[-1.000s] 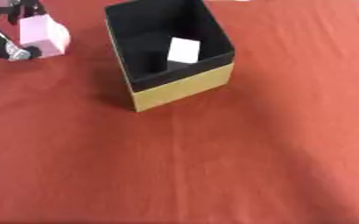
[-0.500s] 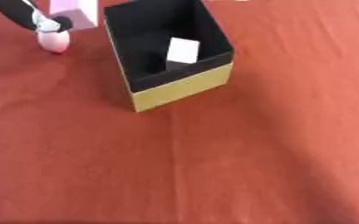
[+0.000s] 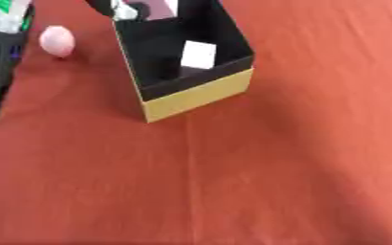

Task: Pick up objects on the table and place them in the box.

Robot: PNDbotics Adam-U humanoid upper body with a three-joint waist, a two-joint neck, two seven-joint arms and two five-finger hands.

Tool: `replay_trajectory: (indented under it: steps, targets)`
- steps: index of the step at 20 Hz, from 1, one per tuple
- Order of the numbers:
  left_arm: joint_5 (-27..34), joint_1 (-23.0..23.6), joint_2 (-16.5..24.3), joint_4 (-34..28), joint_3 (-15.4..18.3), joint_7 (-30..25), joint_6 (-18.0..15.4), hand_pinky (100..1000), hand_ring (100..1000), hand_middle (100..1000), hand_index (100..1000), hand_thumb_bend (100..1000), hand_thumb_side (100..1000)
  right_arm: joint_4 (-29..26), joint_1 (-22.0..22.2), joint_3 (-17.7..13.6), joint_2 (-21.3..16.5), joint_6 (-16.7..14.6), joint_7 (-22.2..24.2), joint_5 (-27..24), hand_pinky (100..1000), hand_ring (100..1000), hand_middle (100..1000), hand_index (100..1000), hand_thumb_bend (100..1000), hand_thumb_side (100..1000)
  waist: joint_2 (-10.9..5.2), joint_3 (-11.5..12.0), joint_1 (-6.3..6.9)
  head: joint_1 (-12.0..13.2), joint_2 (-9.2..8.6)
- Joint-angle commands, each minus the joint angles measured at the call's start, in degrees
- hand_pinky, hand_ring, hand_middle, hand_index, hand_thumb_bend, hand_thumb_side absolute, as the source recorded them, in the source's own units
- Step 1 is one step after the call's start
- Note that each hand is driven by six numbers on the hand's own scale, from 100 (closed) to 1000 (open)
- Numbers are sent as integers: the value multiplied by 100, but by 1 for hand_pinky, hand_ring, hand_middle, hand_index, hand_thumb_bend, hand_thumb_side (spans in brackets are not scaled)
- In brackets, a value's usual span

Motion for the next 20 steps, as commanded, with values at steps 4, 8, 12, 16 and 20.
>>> replay_trajectory:
  steps: [4, 8, 12, 16, 20]
  targets:
    - [-838, -136, -284, 627, 110, 176, -313, 322, 462, 486, 730, 158, 227, -93, -87, -1, -101, 1, -25, -51, 811, 743, 752, 878, 100, 688, -65, -49, -6, 33, -80]
    - [-1265, -110, -419, 892, 101, 346, -389, 352, 479, 500, 736, 221, 243, -93, -104, 6, -86, -3, -29, -62, 811, 743, 751, 878, 100, 688, -44, -66, -16, 40, -92]
    - [-1614, -82, -496, 1064, 81, 494, -478, 437, 538, 567, 762, 241, 257, -93, -108, 9, -76, -5, -39, -68, 810, 742, 751, 878, 100, 689, -34, -67, -12, 37, -99]
    - [-1572, -65, -504, 1020, 78, 628, -688, 726, 811, 822, 938, 271, 322, -93, -97, 6, -73, 3, -47, -69, 810, 742, 751, 878, 100, 689, -37, -60, -16, 29, -80]
    - [-1619, -82, -433, 780, 82, 803, -763, 802, 894, 905, 984, 333, 407, -93, -83, 4, -75, 11, -45, -70, 810, 742, 750, 877, 100, 695, -50, -43, -24, 29, -58]
